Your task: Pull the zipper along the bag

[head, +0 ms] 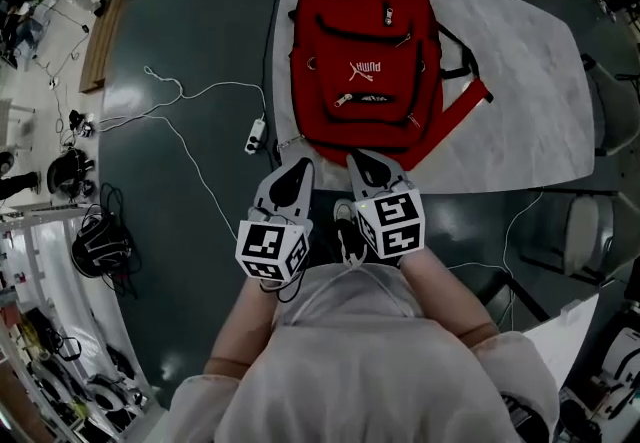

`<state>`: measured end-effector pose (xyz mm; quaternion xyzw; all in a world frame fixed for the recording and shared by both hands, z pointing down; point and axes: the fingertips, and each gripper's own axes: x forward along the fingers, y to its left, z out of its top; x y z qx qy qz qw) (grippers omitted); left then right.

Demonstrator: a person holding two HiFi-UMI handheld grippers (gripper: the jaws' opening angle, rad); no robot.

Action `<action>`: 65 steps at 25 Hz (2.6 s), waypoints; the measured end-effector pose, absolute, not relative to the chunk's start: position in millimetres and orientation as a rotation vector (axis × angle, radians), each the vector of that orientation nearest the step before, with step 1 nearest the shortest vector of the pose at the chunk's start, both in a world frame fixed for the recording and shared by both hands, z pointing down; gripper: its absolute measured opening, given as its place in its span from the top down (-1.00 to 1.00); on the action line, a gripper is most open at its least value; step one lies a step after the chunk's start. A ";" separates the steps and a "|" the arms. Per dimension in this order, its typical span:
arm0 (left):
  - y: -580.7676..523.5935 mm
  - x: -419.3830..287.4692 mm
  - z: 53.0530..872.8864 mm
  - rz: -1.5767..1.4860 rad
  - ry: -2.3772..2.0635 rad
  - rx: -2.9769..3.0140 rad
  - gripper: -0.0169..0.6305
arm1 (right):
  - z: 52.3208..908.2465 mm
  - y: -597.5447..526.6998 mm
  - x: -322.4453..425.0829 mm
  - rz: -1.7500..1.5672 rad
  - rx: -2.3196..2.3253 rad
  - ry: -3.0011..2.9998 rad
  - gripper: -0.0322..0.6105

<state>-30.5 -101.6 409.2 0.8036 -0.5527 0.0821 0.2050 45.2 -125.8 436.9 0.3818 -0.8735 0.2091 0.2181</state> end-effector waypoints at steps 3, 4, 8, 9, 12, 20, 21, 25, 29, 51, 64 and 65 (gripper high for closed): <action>-110.3 -36.5 423.4 0.271 -1.544 2.203 0.88 | 448.5 -131.9 42.5 0.604 1.028 -2.402 0.81; -113.2 -39.1 428.9 0.286 -1.544 2.191 0.88 | 453.1 -133.3 40.5 0.603 1.011 -2.395 0.81; -120.4 -51.6 453.7 0.343 -1.517 2.145 0.89 | 478.0 -132.7 26.4 0.613 0.942 -2.344 0.81; -120.7 -54.9 460.6 0.358 -1.503 2.135 0.89 | 484.4 -131.5 22.6 0.631 0.932 -2.327 0.81; -124.2 -63.4 479.6 0.396 -1.454 2.116 0.89 | 501.2 -132.6 12.3 0.676 0.922 -2.279 0.81; -142.7 -87.6 521.2 0.530 -1.286 2.152 0.88 | 543.2 -137.3 -12.1 0.799 0.968 -2.129 0.81; -144.3 -90.3 526.3 0.542 -1.274 2.155 0.88 | 548.2 -139.3 -13.6 0.804 0.977 -2.113 0.81; -143.8 -101.1 549.3 0.594 -1.237 2.135 0.89 | 572.9 -142.2 -13.0 0.838 0.999 -2.028 0.81; -142.3 -110.1 569.8 0.645 -1.203 2.115 0.88 | 591.3 -145.4 -12.2 0.858 1.015 -1.982 0.81; -138.2 -64.2 613.3 1.252 -0.783 2.307 0.68 | 600.2 -149.4 -16.2 0.890 0.928 -1.972 0.82; -147.6 -69.4 615.8 1.160 -0.769 2.165 0.88 | 599.0 -150.4 -19.2 0.870 0.899 -1.987 0.81; -147.4 -69.1 616.0 1.151 -0.761 2.154 0.88 | 598.8 -150.2 -19.4 0.865 0.893 -1.985 0.81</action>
